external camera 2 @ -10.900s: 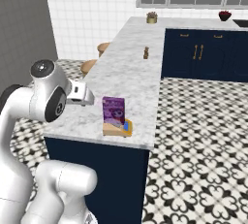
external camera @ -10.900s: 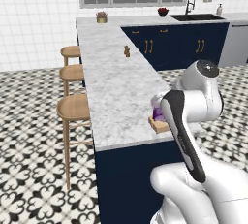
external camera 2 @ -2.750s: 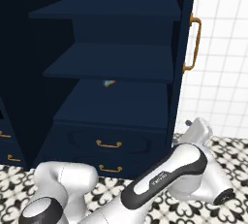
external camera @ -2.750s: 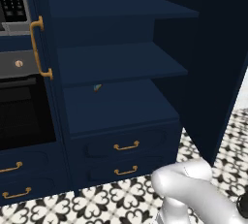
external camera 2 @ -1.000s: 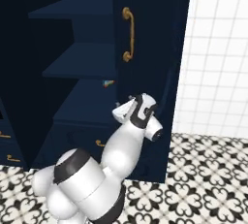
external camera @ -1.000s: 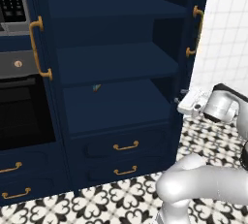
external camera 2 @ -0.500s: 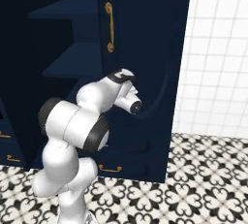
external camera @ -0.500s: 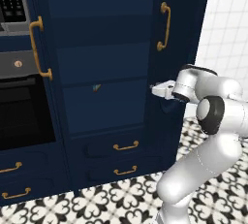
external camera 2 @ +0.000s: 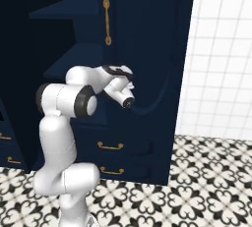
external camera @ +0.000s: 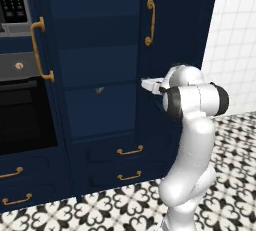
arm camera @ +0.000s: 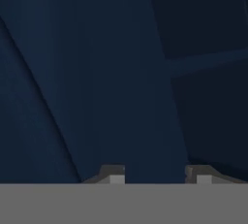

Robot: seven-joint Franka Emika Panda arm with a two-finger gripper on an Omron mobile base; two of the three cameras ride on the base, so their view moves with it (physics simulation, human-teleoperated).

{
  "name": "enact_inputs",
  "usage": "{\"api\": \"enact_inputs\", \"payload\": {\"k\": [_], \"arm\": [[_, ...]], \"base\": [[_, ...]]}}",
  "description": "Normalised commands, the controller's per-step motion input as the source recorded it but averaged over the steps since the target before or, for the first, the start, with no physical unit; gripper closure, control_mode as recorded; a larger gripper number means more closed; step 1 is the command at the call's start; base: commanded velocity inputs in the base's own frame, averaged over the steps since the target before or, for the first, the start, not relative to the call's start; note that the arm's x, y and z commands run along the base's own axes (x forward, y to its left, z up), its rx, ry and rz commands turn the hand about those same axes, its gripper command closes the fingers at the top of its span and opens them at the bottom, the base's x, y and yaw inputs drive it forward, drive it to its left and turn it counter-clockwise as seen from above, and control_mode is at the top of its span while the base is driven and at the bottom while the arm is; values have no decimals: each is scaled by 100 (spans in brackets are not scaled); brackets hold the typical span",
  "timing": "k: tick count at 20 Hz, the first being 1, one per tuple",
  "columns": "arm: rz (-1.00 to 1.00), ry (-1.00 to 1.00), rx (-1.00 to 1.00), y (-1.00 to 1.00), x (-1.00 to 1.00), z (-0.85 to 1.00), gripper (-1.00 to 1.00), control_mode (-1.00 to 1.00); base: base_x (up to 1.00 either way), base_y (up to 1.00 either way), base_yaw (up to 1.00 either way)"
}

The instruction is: Pick the cereal and place it on the digital scale for weighing, and close the cabinet.

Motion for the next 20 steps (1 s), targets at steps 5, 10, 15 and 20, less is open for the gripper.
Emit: {"api": "enact_inputs", "payload": {"k": [5, 10, 15, 20], "arm": [[-5, 0, 0, 0, 97, -1, -100, -100], [-2, -1, 0, -13, 66, 0, -100, -100], [-1, 0, 0, -8, 90, -17, -100, -100], [0, -5, 5, -32, 58, -18, -100, -100]], "base": [[0, 0, 0], [0, 0, 0], [0, 0, 0], [0, 0, 0]]}}
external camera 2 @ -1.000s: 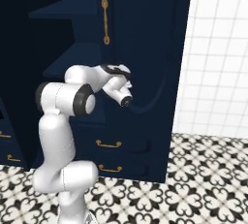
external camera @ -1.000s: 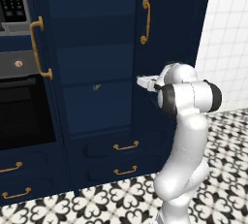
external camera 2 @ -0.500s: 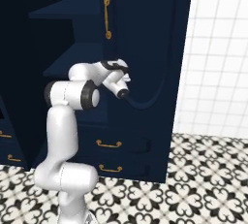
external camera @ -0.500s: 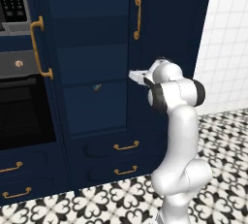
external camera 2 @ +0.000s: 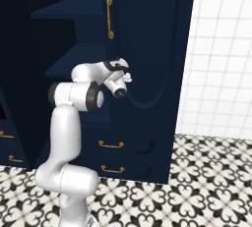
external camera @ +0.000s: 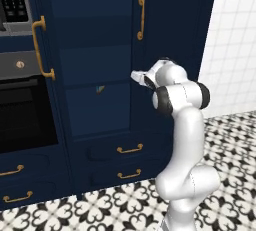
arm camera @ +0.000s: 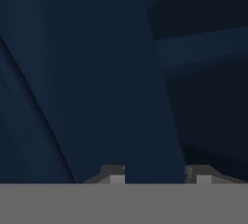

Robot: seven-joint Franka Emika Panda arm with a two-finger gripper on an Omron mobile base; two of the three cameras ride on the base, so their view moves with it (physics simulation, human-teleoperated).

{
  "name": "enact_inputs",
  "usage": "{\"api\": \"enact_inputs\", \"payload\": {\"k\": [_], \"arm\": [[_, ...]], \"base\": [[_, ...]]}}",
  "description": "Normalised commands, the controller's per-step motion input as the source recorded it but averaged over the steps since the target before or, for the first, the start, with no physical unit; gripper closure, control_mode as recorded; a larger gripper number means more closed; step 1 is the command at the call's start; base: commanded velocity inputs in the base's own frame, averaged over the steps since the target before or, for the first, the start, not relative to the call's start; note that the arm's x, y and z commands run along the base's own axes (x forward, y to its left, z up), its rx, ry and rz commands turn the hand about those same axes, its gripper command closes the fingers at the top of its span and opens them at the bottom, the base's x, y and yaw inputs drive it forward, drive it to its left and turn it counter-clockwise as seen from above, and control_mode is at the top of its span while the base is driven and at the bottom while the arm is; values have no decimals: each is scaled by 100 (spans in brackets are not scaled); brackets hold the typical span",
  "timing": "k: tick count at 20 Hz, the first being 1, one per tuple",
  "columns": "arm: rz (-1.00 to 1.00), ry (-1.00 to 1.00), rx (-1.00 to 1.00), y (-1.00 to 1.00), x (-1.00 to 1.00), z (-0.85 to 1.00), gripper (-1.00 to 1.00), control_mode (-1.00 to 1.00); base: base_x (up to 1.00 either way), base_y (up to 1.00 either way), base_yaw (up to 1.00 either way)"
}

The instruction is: Pick the cereal and place it on the digital scale for weighing, and close the cabinet.

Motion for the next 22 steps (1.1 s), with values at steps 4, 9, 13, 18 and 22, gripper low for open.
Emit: {"api": "enact_inputs", "payload": {"k": [4, 9, 13, 18, 22], "arm": [[0, -18, 9, -28, -93, 28, -100, -100], [0, -7, 2, -5, -98, 50, -100, -100], [0, 6, -9, -14, -67, 60, -100, -100], [0, 3, -27, -35, -38, 72, -100, -100], [0, -6, -41, -22, -52, 73, -100, -100]], "base": [[0, 0, 0], [0, 0, 0], [0, 0, 0], [0, 0, 0], [0, 0, 0]]}}
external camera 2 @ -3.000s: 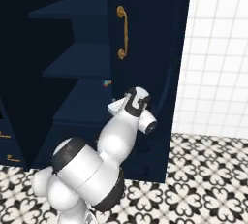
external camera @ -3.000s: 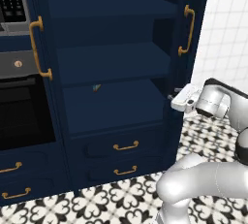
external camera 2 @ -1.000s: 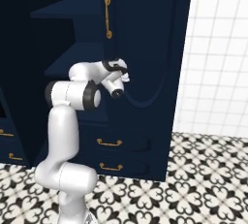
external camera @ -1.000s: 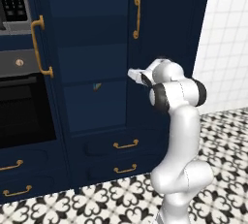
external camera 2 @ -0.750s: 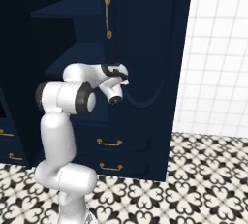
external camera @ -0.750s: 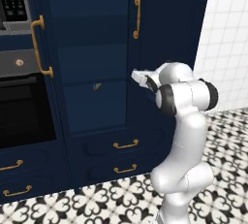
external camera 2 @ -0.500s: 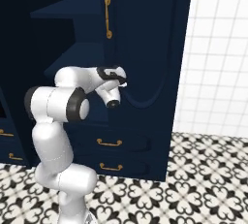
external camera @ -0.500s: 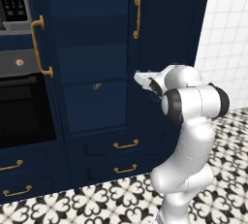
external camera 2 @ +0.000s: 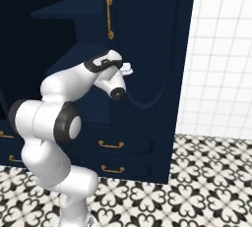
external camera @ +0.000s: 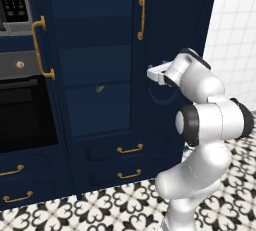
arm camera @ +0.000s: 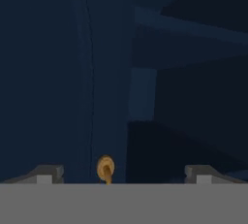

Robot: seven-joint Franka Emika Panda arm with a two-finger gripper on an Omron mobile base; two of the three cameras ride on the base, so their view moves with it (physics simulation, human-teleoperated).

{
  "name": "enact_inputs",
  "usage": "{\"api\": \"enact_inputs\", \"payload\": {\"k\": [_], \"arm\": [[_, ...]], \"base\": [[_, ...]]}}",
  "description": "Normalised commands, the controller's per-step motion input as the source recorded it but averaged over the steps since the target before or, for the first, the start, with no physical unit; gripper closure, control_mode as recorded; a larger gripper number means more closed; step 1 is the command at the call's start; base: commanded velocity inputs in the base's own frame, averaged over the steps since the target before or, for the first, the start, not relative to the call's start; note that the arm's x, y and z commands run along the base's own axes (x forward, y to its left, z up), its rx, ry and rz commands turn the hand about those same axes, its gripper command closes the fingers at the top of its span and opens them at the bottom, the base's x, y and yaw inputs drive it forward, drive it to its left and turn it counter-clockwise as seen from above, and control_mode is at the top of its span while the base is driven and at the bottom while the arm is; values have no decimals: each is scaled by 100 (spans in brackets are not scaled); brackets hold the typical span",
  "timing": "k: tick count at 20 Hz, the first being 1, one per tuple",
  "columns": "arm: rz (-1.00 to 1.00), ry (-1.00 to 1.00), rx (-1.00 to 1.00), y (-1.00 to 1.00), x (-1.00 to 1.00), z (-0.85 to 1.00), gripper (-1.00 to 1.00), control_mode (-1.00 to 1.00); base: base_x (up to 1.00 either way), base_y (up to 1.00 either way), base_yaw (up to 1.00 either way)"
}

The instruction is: Pick the cereal and place it on the digital scale for weighing, and close the cabinet.

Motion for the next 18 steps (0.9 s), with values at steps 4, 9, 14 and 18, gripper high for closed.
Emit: {"api": "enact_inputs", "payload": {"k": [4, 9, 14, 18], "arm": [[6, -25, -45, -4, -86, 62, -100, -100], [10, -18, -42, -1, -99, 62, -100, -100], [3, 2, -26, 0, -70, 85, -100, -100], [0, 14, -18, 5, -70, 82, -100, -100]], "base": [[0, 0, 0], [0, 0, 0], [0, 0, 0], [0, 0, 0]]}}
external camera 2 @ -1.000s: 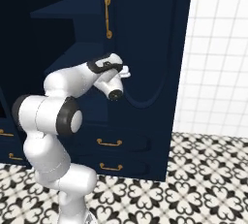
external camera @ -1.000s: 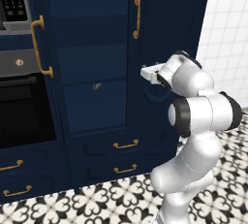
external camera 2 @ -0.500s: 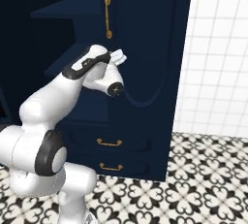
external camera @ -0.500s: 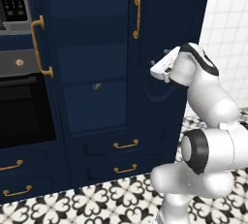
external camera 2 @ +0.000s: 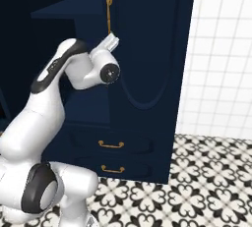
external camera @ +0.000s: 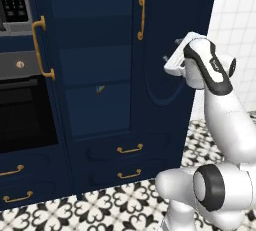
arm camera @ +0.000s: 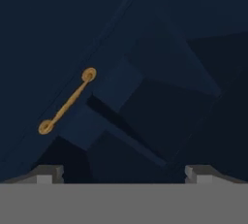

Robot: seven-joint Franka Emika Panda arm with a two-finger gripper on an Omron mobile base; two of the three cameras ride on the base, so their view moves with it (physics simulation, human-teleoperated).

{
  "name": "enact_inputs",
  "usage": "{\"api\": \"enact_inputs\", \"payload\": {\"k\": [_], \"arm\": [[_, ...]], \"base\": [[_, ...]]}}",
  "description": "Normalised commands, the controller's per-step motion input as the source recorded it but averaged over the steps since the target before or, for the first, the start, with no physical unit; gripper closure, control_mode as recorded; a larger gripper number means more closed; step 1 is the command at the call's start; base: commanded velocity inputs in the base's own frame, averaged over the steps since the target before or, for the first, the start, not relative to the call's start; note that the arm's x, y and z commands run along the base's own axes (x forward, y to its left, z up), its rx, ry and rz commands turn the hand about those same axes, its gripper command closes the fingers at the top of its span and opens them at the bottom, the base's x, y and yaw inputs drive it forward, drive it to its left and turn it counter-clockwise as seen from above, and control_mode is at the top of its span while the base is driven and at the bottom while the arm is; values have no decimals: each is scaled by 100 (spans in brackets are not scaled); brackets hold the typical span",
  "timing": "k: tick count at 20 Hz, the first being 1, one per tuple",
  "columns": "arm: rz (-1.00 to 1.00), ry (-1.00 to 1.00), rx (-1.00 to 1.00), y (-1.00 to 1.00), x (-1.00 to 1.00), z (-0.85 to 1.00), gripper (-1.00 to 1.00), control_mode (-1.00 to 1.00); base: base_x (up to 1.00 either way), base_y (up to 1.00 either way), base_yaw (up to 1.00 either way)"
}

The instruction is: Pick the cereal and place it on the digital scale for weighing, and close the cabinet.

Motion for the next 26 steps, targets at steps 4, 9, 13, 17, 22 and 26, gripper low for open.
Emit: {"api": "enact_inputs", "payload": {"k": [4, 9, 13, 17, 22, 26], "arm": [[8, 1, -16, 61, -100, 33, -100, -100], [15, 0, -23, 93, -100, -1, -100, -100], [4, -4, -8, 97, -94, -2, -100, -100], [0, 2, -16, 59, -99, 18, -100, -100], [0, 5, -15, 93, -63, 0, -100, -100], [0, 0, -9, 100, -50, -4, -100, -100]], "base": [[0, 0, 0], [0, 0, 0], [0, 0, 0], [0, 0, 0], [0, 0, 0], [0, 0, 0]]}}
